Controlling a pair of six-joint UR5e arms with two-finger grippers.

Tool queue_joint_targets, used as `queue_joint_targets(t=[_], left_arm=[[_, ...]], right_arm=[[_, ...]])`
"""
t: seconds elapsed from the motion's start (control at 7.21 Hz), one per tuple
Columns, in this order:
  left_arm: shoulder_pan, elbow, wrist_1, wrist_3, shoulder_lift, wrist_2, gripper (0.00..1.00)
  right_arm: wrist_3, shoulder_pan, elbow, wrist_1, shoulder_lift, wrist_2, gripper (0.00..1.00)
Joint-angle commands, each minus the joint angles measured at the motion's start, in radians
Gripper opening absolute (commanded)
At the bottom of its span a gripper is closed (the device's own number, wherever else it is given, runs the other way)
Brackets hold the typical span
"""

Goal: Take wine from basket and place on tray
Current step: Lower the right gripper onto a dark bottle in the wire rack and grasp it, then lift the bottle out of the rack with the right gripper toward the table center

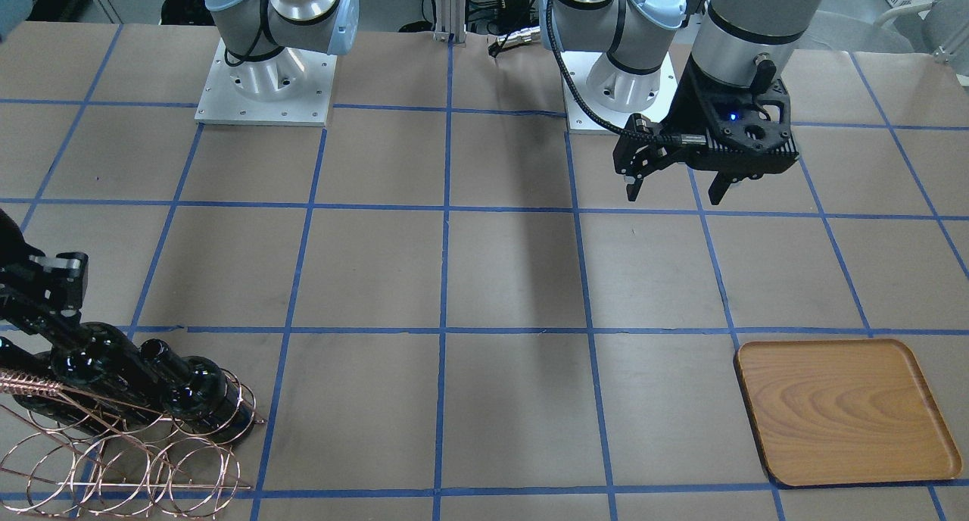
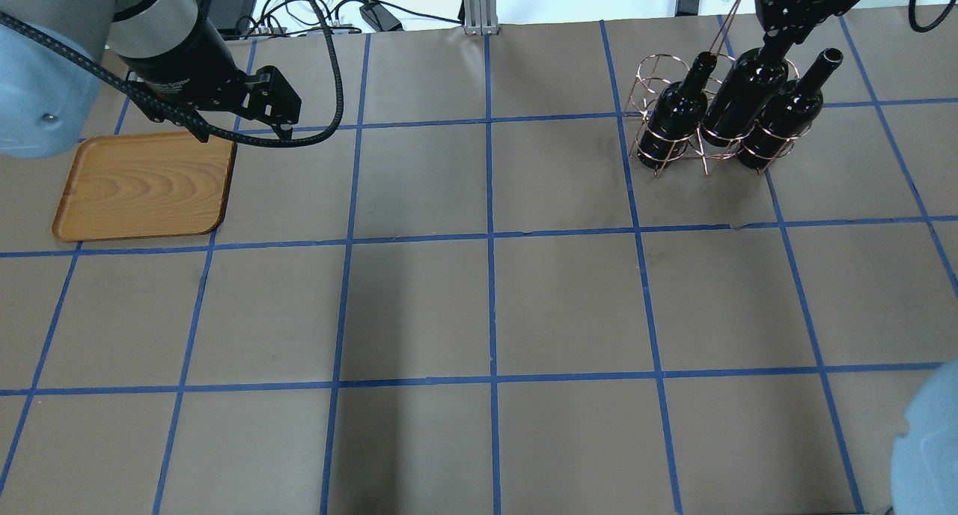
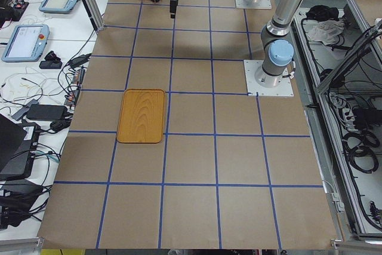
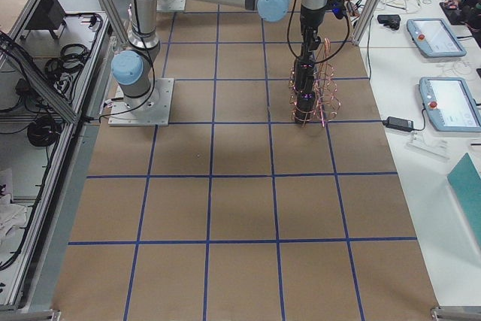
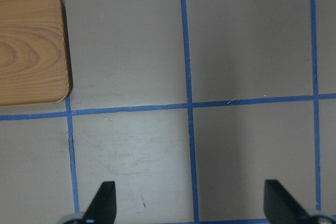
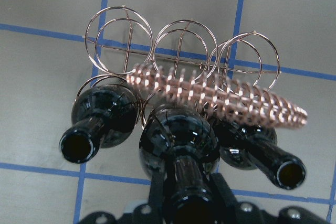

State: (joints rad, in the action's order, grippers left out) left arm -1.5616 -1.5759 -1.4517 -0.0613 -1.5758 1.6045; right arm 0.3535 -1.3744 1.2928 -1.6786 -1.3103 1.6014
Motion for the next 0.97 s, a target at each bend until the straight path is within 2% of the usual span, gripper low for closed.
queue_joint_targets(t=[0.0, 0.14, 0.42, 0.55, 0.83], left_arm=[[0.009, 0.002, 0.001, 0.000, 0.002, -0.005, 1.00], [0.015, 0.002, 0.001, 0.000, 0.002, -0.006, 1.00], [0.018, 0.013, -0.001, 0.000, 0.000, -0.006, 1.00], [0.040, 0.017, -0.001, -0.003, 0.000, -0.006, 1.00], [0.106, 0.022, -0.001, -0.075, 0.005, -0.011, 1.00]], right_arm=[[-0.001, 0.000, -0.015, 0.120, -0.125, 0.008, 0.04], [-0.002, -0.002, -0.045, 0.182, -0.142, 0.012, 0.04], [-0.065, -0.011, -0.032, 0.267, -0.162, 0.008, 0.04], [-0.111, -0.026, 0.008, 0.305, -0.165, -0.003, 0.04], [-0.259, -0.142, 0.115, 0.298, -0.194, 0.008, 0.02]])
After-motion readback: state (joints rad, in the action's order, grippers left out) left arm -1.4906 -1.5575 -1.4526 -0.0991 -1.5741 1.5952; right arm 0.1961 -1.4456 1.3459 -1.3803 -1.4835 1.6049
